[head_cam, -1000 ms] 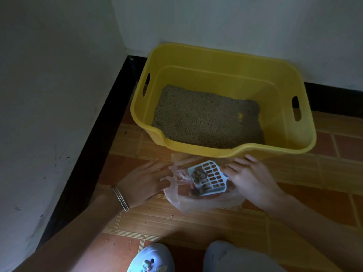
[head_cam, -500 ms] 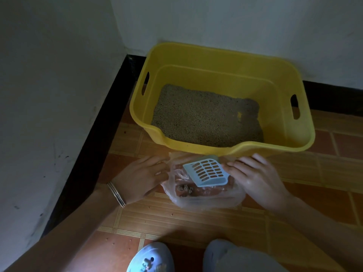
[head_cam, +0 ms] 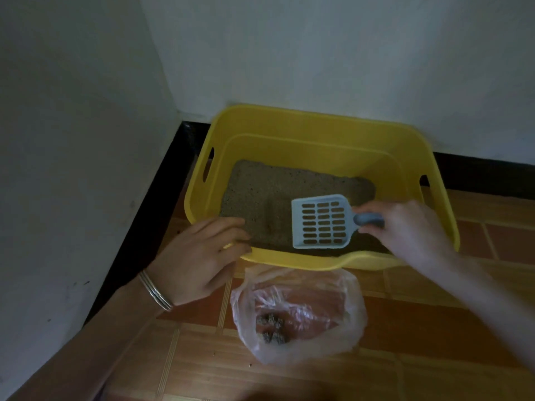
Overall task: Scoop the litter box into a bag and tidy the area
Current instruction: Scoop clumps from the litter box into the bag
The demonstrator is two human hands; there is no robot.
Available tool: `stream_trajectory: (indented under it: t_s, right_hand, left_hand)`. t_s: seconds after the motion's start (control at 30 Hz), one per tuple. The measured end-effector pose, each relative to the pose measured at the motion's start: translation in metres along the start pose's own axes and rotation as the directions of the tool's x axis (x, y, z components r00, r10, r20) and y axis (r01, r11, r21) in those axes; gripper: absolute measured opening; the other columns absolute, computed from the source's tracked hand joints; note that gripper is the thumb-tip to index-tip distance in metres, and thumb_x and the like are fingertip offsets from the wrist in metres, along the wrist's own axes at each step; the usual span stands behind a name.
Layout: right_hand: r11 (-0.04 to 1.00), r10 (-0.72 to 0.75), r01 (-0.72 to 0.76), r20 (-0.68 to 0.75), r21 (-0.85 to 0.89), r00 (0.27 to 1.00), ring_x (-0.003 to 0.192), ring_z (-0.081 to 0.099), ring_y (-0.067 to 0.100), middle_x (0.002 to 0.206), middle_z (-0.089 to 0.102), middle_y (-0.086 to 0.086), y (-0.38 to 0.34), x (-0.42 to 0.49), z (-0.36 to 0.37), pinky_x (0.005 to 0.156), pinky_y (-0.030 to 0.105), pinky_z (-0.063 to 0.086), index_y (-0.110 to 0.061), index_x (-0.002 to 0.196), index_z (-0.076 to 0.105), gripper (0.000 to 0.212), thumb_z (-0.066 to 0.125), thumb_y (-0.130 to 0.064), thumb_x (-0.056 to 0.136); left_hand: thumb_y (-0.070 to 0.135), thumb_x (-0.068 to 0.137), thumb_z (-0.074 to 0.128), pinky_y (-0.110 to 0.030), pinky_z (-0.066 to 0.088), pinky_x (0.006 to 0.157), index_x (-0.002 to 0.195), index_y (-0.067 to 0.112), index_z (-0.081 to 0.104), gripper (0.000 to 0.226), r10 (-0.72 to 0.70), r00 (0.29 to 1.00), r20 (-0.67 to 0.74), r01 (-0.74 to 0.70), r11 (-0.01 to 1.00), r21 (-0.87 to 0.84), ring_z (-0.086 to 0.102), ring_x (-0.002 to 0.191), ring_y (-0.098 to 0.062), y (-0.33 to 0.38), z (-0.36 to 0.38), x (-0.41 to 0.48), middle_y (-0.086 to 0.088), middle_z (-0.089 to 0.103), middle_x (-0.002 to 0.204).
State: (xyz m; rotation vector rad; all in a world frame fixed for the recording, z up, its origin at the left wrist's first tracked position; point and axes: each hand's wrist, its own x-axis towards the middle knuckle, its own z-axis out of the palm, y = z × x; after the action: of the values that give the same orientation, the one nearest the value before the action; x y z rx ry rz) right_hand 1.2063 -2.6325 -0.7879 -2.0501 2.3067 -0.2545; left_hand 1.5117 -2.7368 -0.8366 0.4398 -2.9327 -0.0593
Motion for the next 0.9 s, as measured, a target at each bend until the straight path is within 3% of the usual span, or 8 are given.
stream_trajectory:
  t_s: [0.13,0.3,0.47,0.53,0.7,0.9]
  right_hand:
    - [0.979,0.171,-0.134,0.257,-0.155,0.951,0.076,0.061,0.014,0.089,0.067,-0.004,0.024,0.026,0.019,0.062,0.024,0.049,-0.03,0.111,0.063,0.028,0.066,-0.027,0.083]
    - [0.936,0.273,-0.131,0.437,-0.327,0.857,0.085,0.061,0.017,0.092,0.064,-0.003,0.052,0.044,0.035,0.069,0.029,0.052,-0.029,0.102,0.064,0.019,0.065,-0.026,0.083]
    - [0.975,0.221,-0.194,0.563,-0.109,0.796,0.084,0.058,0.01,0.093,0.064,-0.006,0.059,0.048,0.059,0.073,0.026,0.049,-0.029,0.095,0.066,0.02,0.071,-0.022,0.077]
    - [0.982,0.163,-0.185,0.574,-0.019,0.803,0.08,0.057,0.006,0.09,0.065,-0.009,0.051,0.053,0.069,0.069,0.021,0.047,-0.027,0.094,0.067,0.02,0.073,-0.023,0.075]
    - [0.969,0.023,-0.152,0.539,0.196,0.842,0.083,0.057,0.002,0.096,0.067,-0.007,0.011,0.068,0.09,0.082,0.021,0.047,-0.02,0.099,0.067,0.024,0.073,-0.019,0.076]
    - [0.937,-0.081,-0.097,0.477,0.336,0.875,0.086,0.063,0.008,0.097,0.069,-0.002,-0.035,0.101,0.115,0.083,0.028,0.052,-0.017,0.098,0.068,0.022,0.072,-0.019,0.077]
  left_hand:
    - [0.042,0.088,0.041,-0.032,0.033,0.093,0.11,0.022,0.063,0.037,-0.149,0.985,0.082,0.147,0.989,0.029,0.056,0.107,-0.019,-0.025,0.002,0.0,0.004,0.065,0.103]
    - [0.054,0.093,0.03,-0.031,0.036,0.091,0.095,0.02,0.069,0.052,-0.184,0.98,0.077,0.18,0.982,0.051,0.061,0.097,-0.02,-0.043,-0.002,0.006,0.004,0.067,0.091]
    - [0.058,0.092,0.028,-0.032,0.03,0.101,0.09,0.023,0.071,0.055,-0.209,0.974,0.092,0.208,0.978,0.017,0.061,0.098,-0.016,-0.044,0.004,0.007,0.008,0.067,0.089]
    - [0.058,0.091,0.03,-0.033,0.029,0.104,0.09,0.023,0.071,0.053,-0.218,0.972,0.086,0.219,0.976,0.001,0.061,0.097,-0.015,-0.043,0.006,0.006,0.008,0.067,0.089]
    - [0.058,0.093,0.031,-0.033,0.029,0.107,0.092,0.023,0.07,0.052,-0.217,0.975,0.045,0.218,0.975,-0.031,0.06,0.094,-0.013,-0.042,0.01,0.005,0.01,0.065,0.089]
    - [0.059,0.094,0.026,-0.034,0.024,0.11,0.081,0.027,0.066,0.053,-0.219,0.976,0.004,0.219,0.974,-0.057,0.054,0.093,-0.009,-0.04,0.014,0.004,0.014,0.061,0.082]
